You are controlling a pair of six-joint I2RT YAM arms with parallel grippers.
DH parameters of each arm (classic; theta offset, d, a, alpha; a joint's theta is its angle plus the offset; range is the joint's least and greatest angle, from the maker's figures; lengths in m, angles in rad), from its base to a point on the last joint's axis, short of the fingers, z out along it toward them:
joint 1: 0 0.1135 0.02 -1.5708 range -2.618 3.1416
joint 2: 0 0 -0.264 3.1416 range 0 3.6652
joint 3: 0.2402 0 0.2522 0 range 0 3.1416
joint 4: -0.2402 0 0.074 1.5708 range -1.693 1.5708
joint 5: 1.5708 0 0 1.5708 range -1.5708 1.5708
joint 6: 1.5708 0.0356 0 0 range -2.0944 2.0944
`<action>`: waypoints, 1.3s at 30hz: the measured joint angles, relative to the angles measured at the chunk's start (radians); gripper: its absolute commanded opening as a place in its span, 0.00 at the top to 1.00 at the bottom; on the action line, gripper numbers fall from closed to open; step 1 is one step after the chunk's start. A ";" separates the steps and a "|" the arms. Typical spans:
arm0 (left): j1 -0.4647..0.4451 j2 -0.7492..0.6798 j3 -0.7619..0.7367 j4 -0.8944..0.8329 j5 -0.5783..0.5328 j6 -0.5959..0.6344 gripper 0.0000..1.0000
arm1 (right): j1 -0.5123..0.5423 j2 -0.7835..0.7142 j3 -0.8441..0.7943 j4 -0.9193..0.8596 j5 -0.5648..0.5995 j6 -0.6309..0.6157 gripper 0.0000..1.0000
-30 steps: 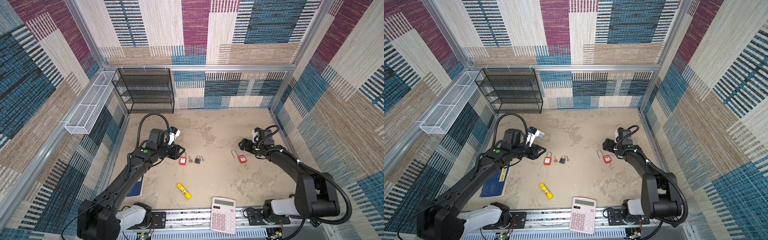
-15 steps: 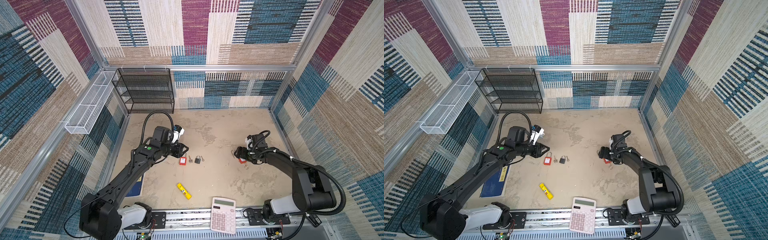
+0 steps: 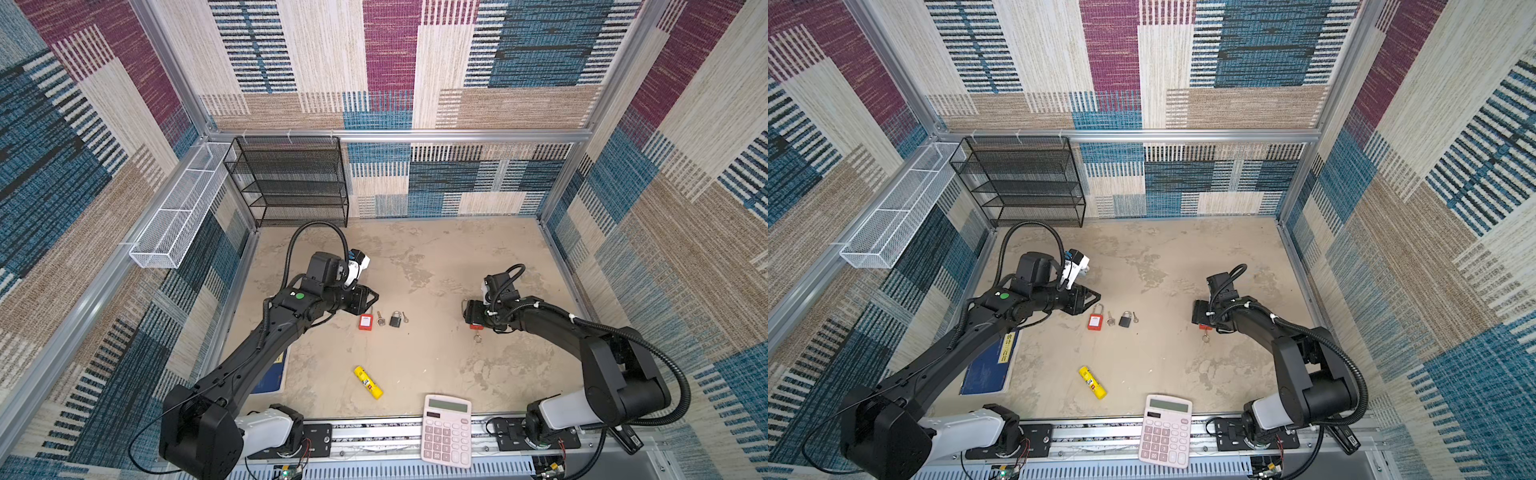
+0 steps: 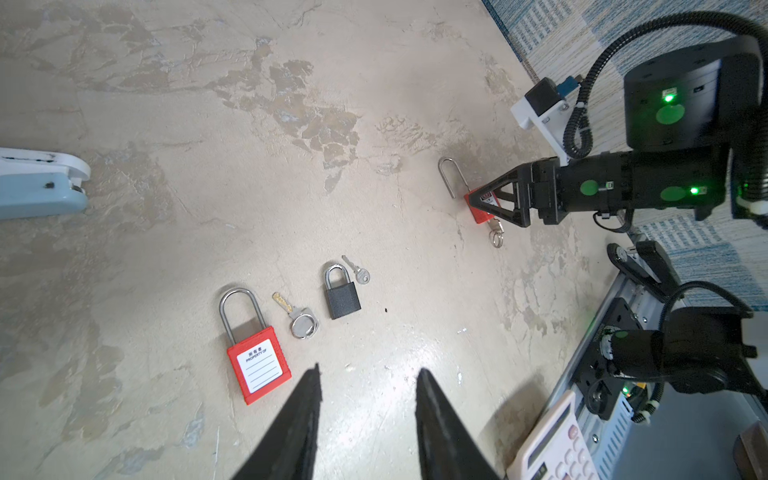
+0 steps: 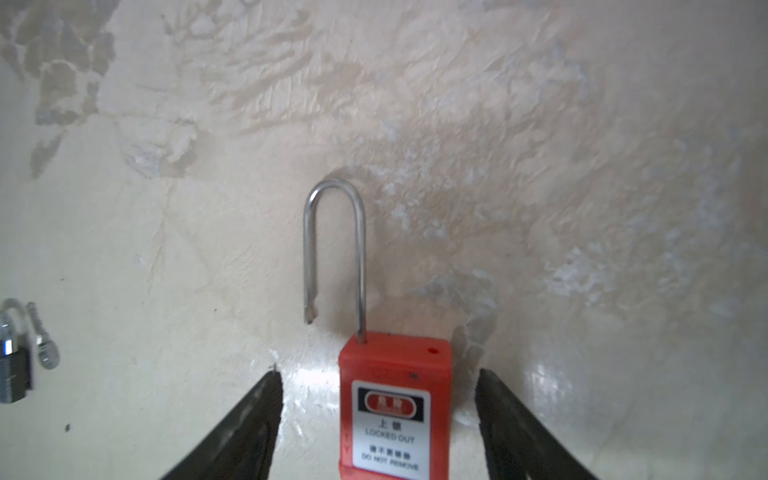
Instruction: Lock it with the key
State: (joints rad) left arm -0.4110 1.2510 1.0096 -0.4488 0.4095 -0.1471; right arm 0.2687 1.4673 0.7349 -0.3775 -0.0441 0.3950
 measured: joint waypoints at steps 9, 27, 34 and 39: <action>-0.008 0.005 -0.012 0.042 -0.014 -0.045 0.60 | 0.037 0.053 0.031 -0.023 0.108 -0.031 0.39; -0.031 0.051 0.013 0.056 -0.010 -0.106 0.60 | 0.058 0.080 0.098 -0.064 0.090 -0.100 0.70; -0.046 0.076 0.041 0.109 0.014 -0.127 0.60 | 0.058 0.048 0.243 -0.048 -0.122 -0.127 0.69; -0.061 0.098 0.083 0.167 0.055 -0.117 0.60 | 0.058 0.133 0.394 -0.010 -0.408 -0.099 0.70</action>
State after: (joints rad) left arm -0.4721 1.3487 1.0924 -0.2813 0.4644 -0.2638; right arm 0.3271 1.6005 1.1294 -0.3874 -0.4519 0.2958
